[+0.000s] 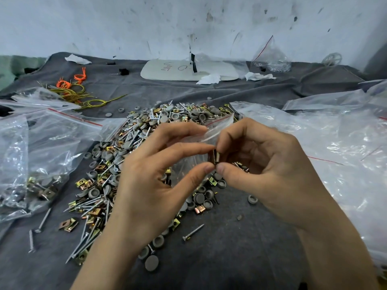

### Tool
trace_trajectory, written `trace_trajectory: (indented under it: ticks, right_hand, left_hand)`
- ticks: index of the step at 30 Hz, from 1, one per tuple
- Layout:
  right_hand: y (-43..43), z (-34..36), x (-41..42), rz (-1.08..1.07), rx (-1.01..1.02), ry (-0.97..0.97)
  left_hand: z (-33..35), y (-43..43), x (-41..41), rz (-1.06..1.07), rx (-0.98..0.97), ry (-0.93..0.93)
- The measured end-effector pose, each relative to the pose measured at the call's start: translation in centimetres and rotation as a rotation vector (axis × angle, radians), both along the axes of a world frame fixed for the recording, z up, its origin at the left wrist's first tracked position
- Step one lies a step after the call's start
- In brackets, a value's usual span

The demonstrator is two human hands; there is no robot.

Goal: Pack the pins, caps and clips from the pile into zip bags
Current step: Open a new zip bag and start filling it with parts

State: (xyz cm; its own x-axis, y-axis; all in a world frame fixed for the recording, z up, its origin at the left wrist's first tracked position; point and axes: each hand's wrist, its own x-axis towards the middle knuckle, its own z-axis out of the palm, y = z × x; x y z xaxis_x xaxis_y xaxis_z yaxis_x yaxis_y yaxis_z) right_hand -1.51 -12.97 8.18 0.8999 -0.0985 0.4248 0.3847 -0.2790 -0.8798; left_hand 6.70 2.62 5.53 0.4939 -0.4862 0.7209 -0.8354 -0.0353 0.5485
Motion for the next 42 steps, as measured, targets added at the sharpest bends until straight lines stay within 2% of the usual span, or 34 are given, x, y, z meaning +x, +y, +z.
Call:
trace_trajectory:
  ticks: [3, 6, 10, 15, 26, 31, 37, 42]
  right_hand:
    - [-0.1, 0.0, 0.0, -0.001, -0.020, -0.008]
    - [0.1, 0.0, 0.1, -0.002, -0.048, -0.023]
    - [0.9, -0.1, 0.5, -0.022, -0.170, -0.055]
    - [0.3, -0.1, 0.6, 0.014, -0.048, 0.007]
    - [0.4, -0.5, 0.7, -0.129, -0.055, 0.127]
    - [0.9, -1.0, 1.1, -0.201, -0.017, 0.254]
    - [0.9, -1.2, 1.3, -0.195, -0.033, 0.290]
    - [0.7, -1.2, 1.3, -0.177, 0.053, 0.212]
  left_hand:
    - [-0.1, -0.2, 0.0, 0.012, 0.004, -0.060]
    - [-0.3, -0.2, 0.1, 0.000, -0.014, -0.033]
    - [-0.7, -0.6, 0.1, 0.049, 0.001, -0.106]
    - [-0.7, -0.5, 0.4, 0.113, 0.035, -0.144]
    - [-0.8, -0.5, 0.5, 0.124, 0.045, -0.153]
    - [-0.9, -0.5, 0.6, 0.119, 0.094, -0.195]
    - [-1.4, -0.8, 0.7, 0.090, 0.114, -0.219]
    - [-1.3, -0.6, 0.8, 0.109, 0.075, -0.126]
